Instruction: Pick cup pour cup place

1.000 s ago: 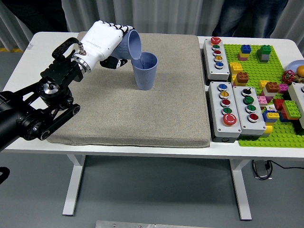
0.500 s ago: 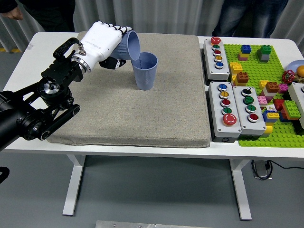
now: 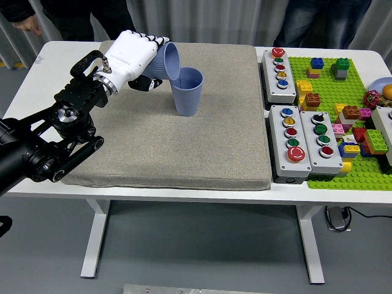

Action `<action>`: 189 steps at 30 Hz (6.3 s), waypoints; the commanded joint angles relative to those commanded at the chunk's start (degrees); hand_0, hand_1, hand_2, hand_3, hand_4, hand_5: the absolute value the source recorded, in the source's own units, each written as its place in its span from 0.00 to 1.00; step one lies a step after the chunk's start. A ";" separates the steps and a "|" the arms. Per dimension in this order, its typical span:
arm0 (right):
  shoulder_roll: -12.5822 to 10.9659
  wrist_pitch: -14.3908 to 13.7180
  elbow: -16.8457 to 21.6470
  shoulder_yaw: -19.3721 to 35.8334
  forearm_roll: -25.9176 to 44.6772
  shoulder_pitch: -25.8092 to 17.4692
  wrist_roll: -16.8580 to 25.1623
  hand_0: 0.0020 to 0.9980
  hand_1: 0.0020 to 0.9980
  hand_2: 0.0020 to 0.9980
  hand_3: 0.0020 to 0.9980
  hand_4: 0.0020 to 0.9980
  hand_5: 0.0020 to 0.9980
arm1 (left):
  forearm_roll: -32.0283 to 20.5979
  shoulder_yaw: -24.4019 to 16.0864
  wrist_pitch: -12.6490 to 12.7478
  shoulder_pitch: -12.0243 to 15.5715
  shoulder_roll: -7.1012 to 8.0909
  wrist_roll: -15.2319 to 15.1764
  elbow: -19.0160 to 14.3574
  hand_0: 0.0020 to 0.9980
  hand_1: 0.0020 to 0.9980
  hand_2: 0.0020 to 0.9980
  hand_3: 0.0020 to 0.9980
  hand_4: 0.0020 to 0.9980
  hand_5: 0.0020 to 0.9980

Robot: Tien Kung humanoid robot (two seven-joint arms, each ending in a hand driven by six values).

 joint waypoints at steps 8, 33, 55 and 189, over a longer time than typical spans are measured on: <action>-0.01 -0.04 0.00 -0.03 0.20 0.10 0.07 0.68 0.62 0.58 0.57 0.00 0.21 | 0.00 0.20 -0.24 -0.30 -0.06 0.14 -0.09 0.49 0.49 0.57 0.51 0.71 0.11; -0.02 -0.06 0.00 -0.23 0.58 0.26 0.13 0.68 0.62 0.58 0.57 0.00 0.21 | 0.00 1.10 -0.68 -0.87 -0.02 0.92 0.03 0.50 0.50 0.58 0.51 0.71 0.11; -0.02 -0.19 0.05 -0.29 0.70 0.29 0.18 0.68 0.62 0.58 0.57 0.00 0.20 | 0.00 3.50 -1.62 -2.06 0.45 1.68 -0.15 0.51 0.50 0.58 0.51 0.71 0.10; 0.05 -0.68 0.00 -0.45 0.01 -0.15 0.24 0.68 0.62 0.58 0.57 0.00 0.19 | -44.21 -18.28 18.44 14.63 -11.51 -15.92 2.79 0.53 0.50 0.57 0.51 0.70 0.10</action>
